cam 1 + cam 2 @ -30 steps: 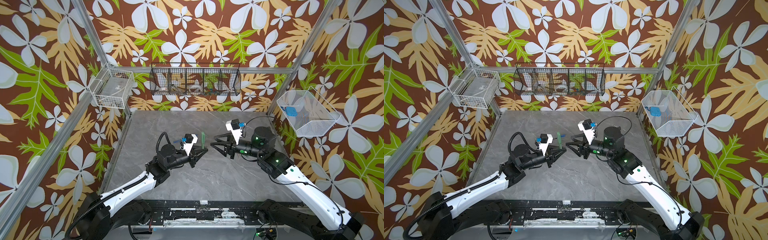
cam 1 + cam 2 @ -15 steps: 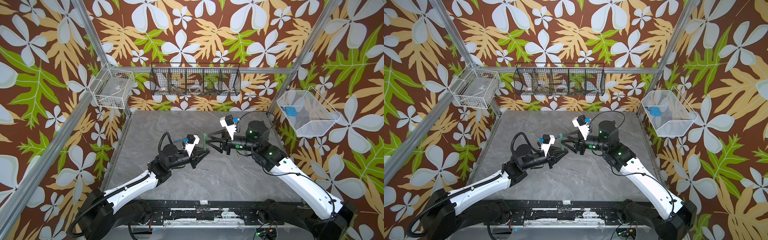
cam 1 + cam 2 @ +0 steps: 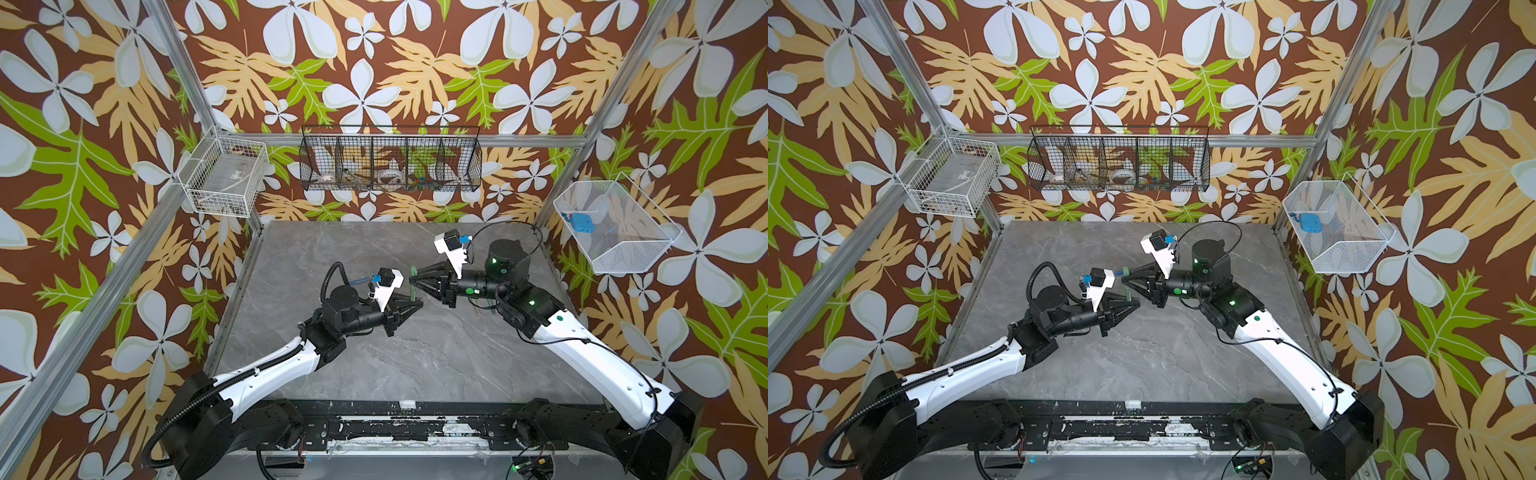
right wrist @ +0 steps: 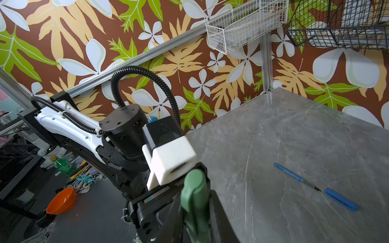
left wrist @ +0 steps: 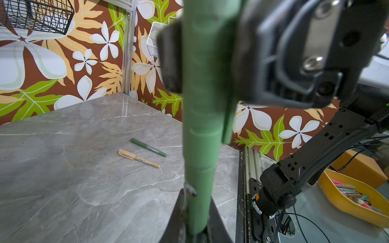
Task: Insert pens into pen caps
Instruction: Put on the pen cap to the pen.
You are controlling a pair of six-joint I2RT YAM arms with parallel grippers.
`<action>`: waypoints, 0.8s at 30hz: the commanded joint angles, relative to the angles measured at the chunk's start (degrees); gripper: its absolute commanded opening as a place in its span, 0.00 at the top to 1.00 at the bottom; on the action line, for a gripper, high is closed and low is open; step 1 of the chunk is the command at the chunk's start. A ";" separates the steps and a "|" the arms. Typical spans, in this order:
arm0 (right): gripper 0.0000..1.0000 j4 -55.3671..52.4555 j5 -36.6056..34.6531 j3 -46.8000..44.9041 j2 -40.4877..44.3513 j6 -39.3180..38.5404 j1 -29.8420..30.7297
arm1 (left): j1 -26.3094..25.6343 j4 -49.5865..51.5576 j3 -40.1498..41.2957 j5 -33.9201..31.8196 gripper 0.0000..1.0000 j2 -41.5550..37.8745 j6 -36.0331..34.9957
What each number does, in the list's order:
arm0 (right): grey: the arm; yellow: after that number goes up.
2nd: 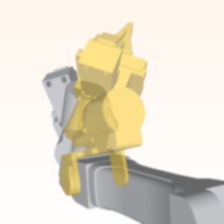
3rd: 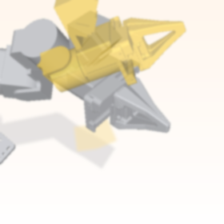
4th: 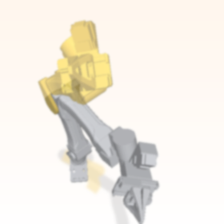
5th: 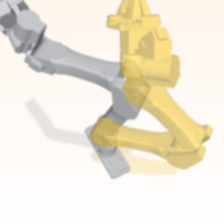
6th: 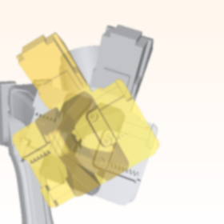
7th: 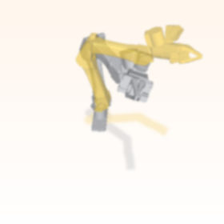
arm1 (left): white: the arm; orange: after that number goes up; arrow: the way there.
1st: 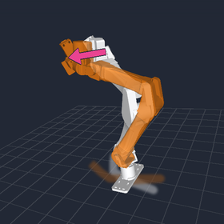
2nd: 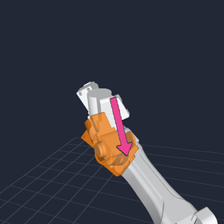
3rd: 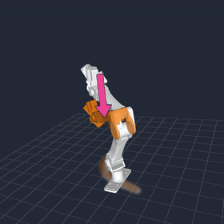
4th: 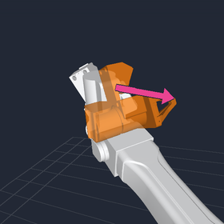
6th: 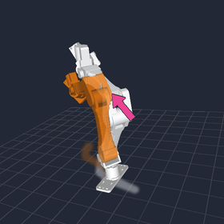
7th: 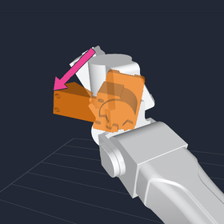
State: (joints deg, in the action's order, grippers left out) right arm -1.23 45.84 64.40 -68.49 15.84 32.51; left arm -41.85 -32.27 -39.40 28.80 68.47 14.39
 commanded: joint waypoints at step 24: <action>1.00 -0.91 -7.22 -5.35 6.37 -0.55 0.01 | 3.17 -3.88 -9.25 4.26 1.00 4.49 0.87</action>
State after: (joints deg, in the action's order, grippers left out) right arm 6.26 37.17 57.87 -61.56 15.88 32.32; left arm -39.48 -24.60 -49.01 36.60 72.66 10.96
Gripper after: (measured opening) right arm 0.068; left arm 0.137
